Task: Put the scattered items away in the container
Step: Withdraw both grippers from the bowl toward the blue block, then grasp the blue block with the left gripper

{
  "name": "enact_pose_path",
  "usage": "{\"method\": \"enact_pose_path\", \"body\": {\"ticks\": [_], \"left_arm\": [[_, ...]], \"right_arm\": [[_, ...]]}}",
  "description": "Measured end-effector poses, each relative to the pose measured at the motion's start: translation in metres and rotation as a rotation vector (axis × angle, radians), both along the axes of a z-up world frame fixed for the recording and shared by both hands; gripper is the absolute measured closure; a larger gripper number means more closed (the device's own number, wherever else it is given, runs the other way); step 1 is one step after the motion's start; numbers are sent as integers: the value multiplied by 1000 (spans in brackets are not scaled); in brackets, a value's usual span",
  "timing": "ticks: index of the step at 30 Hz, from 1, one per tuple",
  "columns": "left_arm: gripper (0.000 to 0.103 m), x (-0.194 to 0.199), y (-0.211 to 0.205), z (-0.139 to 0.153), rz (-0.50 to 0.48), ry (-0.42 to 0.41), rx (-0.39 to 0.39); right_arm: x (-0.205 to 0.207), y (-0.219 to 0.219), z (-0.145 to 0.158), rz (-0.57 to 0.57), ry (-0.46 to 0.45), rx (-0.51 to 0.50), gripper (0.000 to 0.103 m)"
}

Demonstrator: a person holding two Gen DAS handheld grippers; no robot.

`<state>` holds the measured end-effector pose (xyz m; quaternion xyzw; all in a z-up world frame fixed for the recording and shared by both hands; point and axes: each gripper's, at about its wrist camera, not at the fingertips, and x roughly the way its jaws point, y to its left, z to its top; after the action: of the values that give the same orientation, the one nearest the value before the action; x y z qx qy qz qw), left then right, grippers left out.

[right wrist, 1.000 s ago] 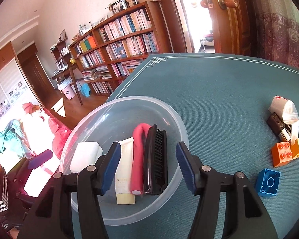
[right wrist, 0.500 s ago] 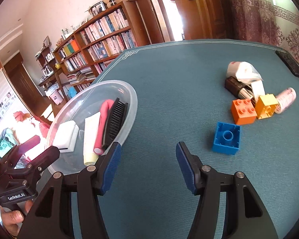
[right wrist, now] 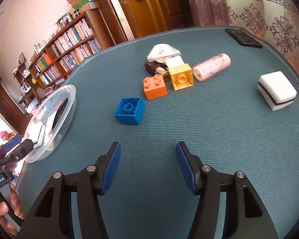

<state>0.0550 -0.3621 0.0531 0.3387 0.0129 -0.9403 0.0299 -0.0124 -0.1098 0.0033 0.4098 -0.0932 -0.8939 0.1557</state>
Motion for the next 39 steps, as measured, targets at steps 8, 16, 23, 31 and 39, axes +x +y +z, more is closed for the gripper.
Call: {"method": "enact_pose_path", "body": {"ticks": [8,16,23,31,39], "left_arm": [[1,-9,42,0,-74,-7,-1],[1,-24,86,-6,-156,-39,-4],[1,-45,107,-14,-190,-87,14],[1,-74,128,-18,-211,-108,-4],[1,-100,139,-27,-211,-124,-42]], "right_arm": [[3,44,-2,-99,21,64,42],[7,86,-2,-176,20,50,42],[5,110,-1,-248,22,62,42],[5,112,-1,-253,30,77,42],[5,111,-2,-241,35,72,36]]}}
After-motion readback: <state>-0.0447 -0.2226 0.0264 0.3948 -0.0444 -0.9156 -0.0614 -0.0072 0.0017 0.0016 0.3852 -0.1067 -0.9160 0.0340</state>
